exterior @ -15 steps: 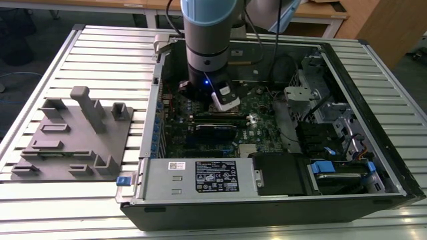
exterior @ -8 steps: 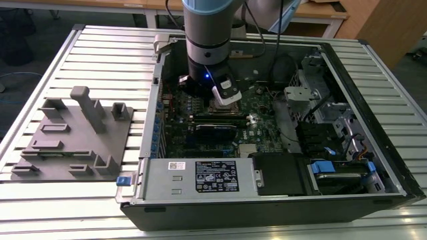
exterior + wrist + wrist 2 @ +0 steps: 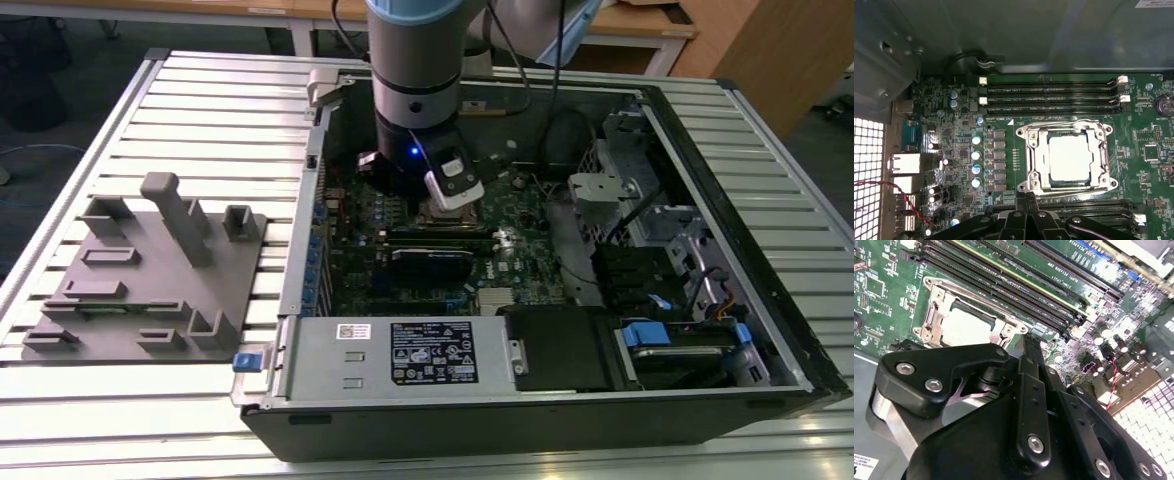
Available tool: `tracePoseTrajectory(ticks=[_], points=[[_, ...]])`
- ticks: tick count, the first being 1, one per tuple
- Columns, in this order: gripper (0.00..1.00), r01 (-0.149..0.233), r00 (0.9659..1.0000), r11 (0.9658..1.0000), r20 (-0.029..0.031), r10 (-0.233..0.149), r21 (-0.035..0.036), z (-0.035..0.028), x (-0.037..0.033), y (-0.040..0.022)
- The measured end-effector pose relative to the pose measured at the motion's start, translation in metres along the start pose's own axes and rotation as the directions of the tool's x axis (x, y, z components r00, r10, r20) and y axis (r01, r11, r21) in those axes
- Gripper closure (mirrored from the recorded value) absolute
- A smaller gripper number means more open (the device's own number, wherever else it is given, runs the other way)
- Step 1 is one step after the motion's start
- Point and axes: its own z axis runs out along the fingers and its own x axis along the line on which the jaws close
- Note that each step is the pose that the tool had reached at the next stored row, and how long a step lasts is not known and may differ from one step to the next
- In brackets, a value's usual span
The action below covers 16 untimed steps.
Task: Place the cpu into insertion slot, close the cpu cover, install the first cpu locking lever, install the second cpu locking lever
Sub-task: 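Install the second cpu locking lever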
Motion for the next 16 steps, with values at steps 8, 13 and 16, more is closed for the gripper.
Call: tracePoseTrajectory(ticks=[8, 13, 16], points=[[0.9, -0.001, 1.0, 1.0, -0.0041, 0.001, 0.0011, 0.0007, -0.0147, 0.0007], [0.9, -0.001, 1.0, 1.0, -0.0058, 0.001, 0.0065, 0.0012, -0.0246, 0.0017], [0.9, -0.001, 1.0, 0.9999, -0.0056, 0.001, 0.0118, 0.0019, -0.0247, 0.0057]])
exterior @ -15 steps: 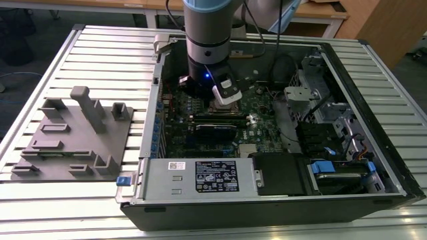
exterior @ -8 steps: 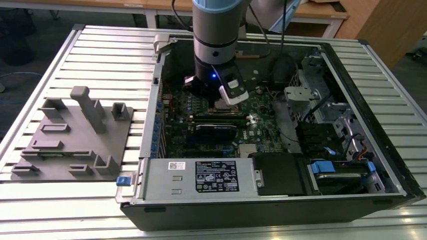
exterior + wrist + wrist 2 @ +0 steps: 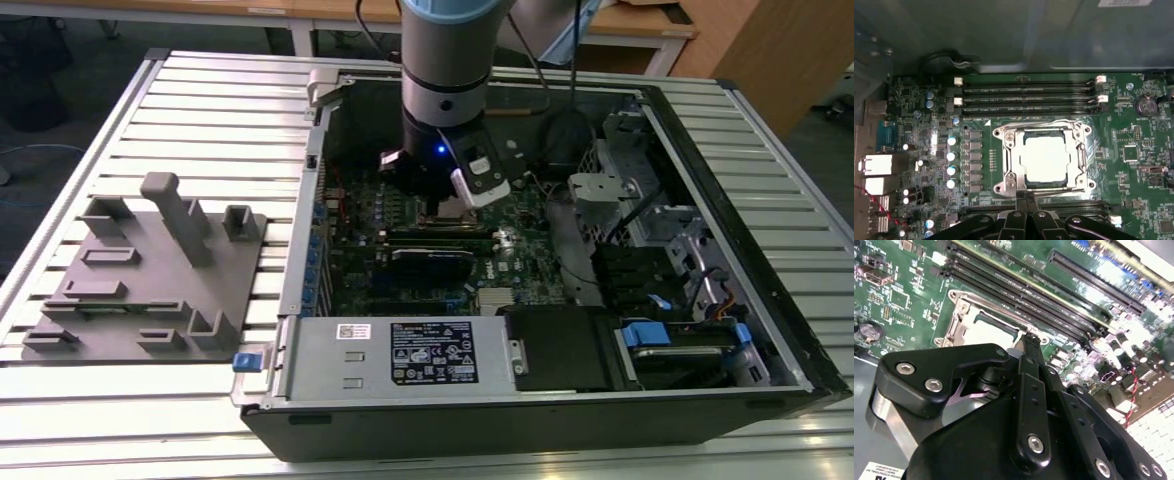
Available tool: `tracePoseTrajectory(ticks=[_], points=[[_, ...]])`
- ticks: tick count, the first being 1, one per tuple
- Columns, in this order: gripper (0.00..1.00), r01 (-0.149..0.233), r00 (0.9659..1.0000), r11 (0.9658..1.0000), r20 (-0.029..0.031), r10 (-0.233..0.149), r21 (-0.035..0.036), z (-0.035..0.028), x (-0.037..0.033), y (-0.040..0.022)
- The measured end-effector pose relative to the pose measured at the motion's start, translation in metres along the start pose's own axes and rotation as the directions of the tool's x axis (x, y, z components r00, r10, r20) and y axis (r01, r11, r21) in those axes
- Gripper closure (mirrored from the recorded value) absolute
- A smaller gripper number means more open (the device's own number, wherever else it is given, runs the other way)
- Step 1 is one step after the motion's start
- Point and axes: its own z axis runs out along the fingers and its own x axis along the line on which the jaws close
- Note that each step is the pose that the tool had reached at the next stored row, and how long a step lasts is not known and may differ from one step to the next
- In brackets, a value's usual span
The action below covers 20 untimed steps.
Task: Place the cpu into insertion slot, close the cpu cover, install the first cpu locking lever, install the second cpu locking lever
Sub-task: 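Install the second cpu locking lever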
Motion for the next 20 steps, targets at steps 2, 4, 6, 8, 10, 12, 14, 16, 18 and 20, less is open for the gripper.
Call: tracePoseTrajectory(ticks=[2, 4, 6, 8, 10, 12, 14, 16, 18, 20], points=[[0.9, 0.0, 1.0, 1.0, 0.0002, 0.0, 0.0041, 0.0007, 0.0003, 0.005], [0.9, 0.0, 1.0, 1.0, 0.0004, 0.0, 0.0086, 0.0015, 0.0006, 0.0103], [0.9, -0.001, 1.0, 0.9999, 0.0007, 0.001, 0.0103, 0.0022, 0.0008, 0.0144], [0.9, -0.002, 1.0, 0.9999, 0.0009, 0.002, 0.0111, 0.0027, 0.0009, 0.0169], [0.9, -0.005, 1.0, 0.9999, 0.0013, 0.005, 0.0119, 0.0032, 0.0003, 0.0184], [0.9, -0.007, 1.0, 0.9999, 0.0018, 0.007, 0.0144, 0.0038, -0.0029, 0.0201], [0.9, -0.007, 1.0, 0.9998, 0.0019, 0.007, 0.0158, 0.0045, -0.0076, 0.0212], [0.9, -0.009, 1.0, 0.9998, 0.0023, 0.009, 0.0194, 0.0048, -0.0107, 0.0219], [0.9, -0.011, 0.9999, 0.9997, 0.0029, 0.011, 0.0236, 0.0051, -0.0136, 0.0225], [0.9, -0.016, 0.9999, 0.9995, 0.0038, 0.015, 0.0268, 0.0054, -0.0161, 0.0228]])
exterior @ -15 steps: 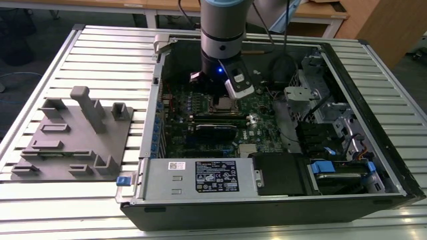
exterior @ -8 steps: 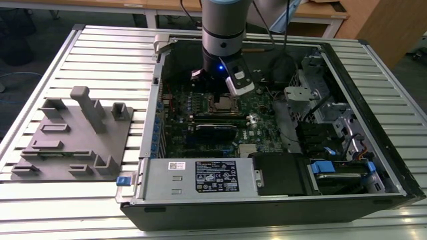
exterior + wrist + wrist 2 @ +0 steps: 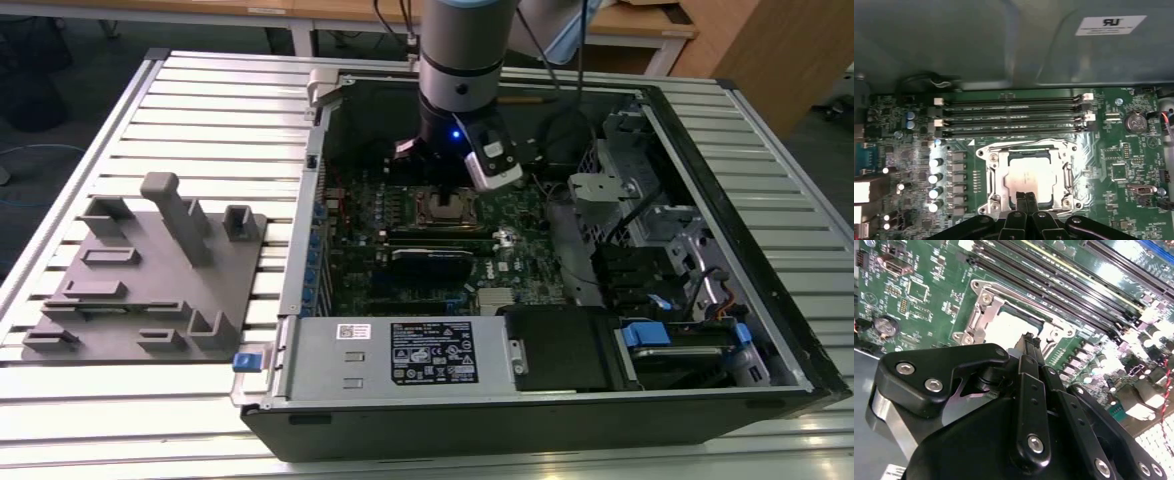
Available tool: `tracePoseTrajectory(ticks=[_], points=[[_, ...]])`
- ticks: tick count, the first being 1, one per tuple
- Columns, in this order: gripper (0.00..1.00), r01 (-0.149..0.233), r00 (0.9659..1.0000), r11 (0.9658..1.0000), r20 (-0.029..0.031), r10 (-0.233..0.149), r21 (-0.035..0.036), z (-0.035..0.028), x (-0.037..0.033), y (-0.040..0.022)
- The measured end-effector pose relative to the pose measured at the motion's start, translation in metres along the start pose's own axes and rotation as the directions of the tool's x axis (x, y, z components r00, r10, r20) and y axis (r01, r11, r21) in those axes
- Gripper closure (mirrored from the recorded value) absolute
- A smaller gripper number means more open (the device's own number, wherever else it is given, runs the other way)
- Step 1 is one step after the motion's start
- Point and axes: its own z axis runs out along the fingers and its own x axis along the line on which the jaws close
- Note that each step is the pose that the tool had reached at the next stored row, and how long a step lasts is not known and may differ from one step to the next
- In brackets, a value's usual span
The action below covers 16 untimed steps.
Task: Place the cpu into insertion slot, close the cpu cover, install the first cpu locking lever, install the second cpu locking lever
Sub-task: 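Install the second cpu locking lever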
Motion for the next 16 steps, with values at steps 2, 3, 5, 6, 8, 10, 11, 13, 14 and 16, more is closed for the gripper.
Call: tracePoseTrajectory(ticks=[2, 3, 5, 6, 8, 10, 11, 13, 14, 16], points=[[0.9, -0.007, 1.0, 1.0, 0.001, 0.007, 0.0017, 0.0003, -0.0016, 0.0001], [0.9, -0.011, 0.9999, 0.9999, 0.0015, 0.011, 0.0025, 0.0005, -0.002, 0.0002], [0.9, -0.019, 0.9998, 0.9998, 0.0022, 0.019, 0.0034, 0.0007, -0.0023, 0.001], [0.9, -0.019, 0.9998, 0.9998, 0.0023, 0.019, 0.0037, 0.0009, -0.0022, 0.0021], [0.9, -0.019, 0.9998, 0.9998, 0.0025, 0.019, 0.0042, 0.0015, -0.002, 0.0056], [0.9, -0.02, 0.9998, 0.9998, 0.0027, 0.02, 0.0047, 0.0023, -0.0018, 0.0088], [0.9, -0.021, 0.9998, 0.9998, 0.0027, 0.021, 0.0049, 0.0027, -0.0017, 0.0095], [0.9, -0.024, 0.9997, 0.9997, 0.0031, 0.024, 0.0049, 0.0034, -0.0017, 0.0102], [0.9, -0.025, 0.9997, 0.9997, 0.0033, 0.025, 0.0052, 0.0036, -0.0017, 0.0106], [0.9, -0.027, 0.9996, 0.9996, 0.0035, 0.027, 0.0063, 0.0038, -0.0017, 0.0112]])
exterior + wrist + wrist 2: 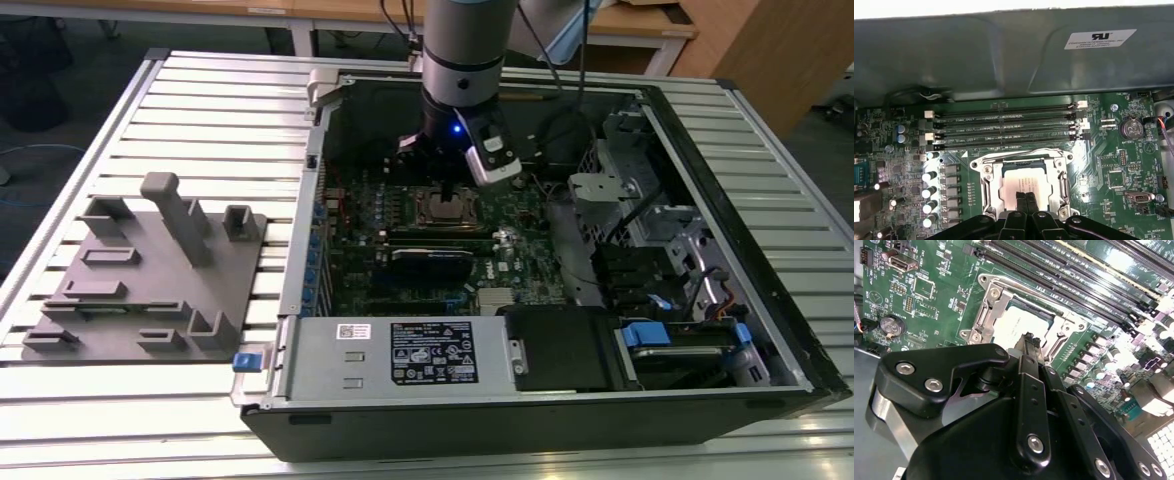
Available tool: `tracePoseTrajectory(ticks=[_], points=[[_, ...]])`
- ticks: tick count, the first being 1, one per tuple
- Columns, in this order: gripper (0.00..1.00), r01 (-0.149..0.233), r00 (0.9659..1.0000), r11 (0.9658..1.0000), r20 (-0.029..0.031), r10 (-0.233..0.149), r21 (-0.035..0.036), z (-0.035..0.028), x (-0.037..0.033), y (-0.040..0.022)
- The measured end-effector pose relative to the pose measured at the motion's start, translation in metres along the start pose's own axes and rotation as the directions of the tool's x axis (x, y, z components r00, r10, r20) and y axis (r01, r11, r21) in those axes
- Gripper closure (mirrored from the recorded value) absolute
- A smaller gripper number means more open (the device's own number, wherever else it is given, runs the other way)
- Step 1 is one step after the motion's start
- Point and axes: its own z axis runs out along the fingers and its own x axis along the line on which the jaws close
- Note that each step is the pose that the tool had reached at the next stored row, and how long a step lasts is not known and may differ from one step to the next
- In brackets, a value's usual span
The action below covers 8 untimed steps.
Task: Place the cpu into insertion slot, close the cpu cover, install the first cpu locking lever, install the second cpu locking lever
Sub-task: 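Install the second cpu locking lever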
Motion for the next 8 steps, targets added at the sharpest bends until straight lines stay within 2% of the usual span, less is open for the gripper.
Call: tracePoseTrajectory(ticks=[3, 8], points=[[0.9, -0.002, 1.0, 1.0, 0.0004, 0.002, 0.0027, 0.0003, -0.0006, 0.0003], [0.9, -0.003, 1.0, 1.0, 0.0006, 0.003, 0.003, 0.0002, -0.0006, 0.0007]])
